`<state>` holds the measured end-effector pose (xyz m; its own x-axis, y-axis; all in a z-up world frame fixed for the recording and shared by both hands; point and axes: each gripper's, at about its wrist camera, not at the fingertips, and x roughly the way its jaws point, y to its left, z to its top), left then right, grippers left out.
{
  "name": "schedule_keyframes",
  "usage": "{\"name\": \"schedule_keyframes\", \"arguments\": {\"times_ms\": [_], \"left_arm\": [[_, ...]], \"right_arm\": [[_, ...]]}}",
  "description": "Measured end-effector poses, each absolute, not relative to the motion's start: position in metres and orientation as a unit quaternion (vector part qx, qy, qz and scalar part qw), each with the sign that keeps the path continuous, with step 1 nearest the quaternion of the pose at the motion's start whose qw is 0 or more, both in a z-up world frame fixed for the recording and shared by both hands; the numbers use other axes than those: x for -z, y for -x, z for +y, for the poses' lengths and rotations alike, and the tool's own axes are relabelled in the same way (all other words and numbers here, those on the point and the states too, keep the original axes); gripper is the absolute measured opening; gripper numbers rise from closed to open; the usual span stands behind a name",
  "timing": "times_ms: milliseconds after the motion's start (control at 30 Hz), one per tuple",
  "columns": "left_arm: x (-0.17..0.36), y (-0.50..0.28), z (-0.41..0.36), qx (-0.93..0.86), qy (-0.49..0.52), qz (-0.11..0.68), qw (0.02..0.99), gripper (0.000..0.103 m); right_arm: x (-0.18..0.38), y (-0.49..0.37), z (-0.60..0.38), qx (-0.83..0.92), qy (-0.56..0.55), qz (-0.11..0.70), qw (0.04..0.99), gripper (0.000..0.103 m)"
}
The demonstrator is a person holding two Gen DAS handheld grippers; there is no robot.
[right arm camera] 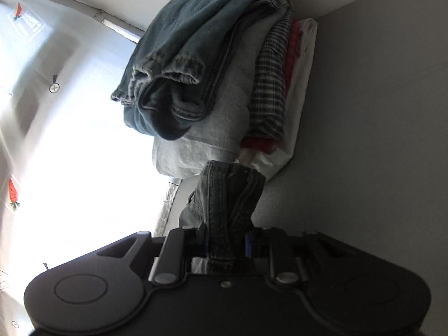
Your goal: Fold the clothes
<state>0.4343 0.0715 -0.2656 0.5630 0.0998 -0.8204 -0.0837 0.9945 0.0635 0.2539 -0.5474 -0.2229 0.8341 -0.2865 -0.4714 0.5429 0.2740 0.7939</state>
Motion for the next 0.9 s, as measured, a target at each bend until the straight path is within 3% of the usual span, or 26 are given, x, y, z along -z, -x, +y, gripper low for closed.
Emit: {"name": "schedule_keyframes", "arguments": {"times_ms": [67,167,233,267,300,400,533,733,900], "left_arm": [[0.265,-0.434,0.073,-0.049,-0.008,0.466,0.884,0.103],[0.265,-0.432,0.075,-0.048,-0.007,0.466,0.883,0.103],[0.265,-0.432,0.076,-0.046,-0.007,0.467,0.883,0.103],[0.265,-0.431,0.077,-0.045,-0.006,0.468,0.883,0.103],[0.264,-0.431,0.077,-0.043,-0.006,0.468,0.883,0.103],[0.262,-0.426,0.08,-0.032,-0.003,0.461,0.887,0.103],[0.252,-0.414,0.091,-0.038,0.019,0.447,0.893,0.103],[0.232,-0.393,0.155,-0.102,0.089,0.414,0.9,0.101],[0.221,-0.387,0.231,-0.161,0.162,0.393,0.891,0.091]], "right_arm": [[0.219,-0.248,-0.547,0.27,-0.52,0.121,0.801,0.022],[0.239,-0.264,-0.546,0.32,-0.461,0.219,0.798,0.023],[0.233,-0.268,-0.542,0.336,-0.427,0.239,0.805,0.029],[0.23,-0.27,-0.539,0.343,-0.409,0.249,0.808,0.036],[0.227,-0.272,-0.537,0.351,-0.389,0.26,0.811,0.051],[0.205,-0.289,-0.513,0.385,-0.244,0.314,0.832,0.076],[0.187,-0.295,-0.46,0.357,-0.121,0.33,0.865,0.102],[0.176,-0.321,-0.367,0.266,-0.053,0.34,0.901,0.103],[0.169,-0.355,-0.276,0.187,-0.035,0.32,0.928,0.103]]}}
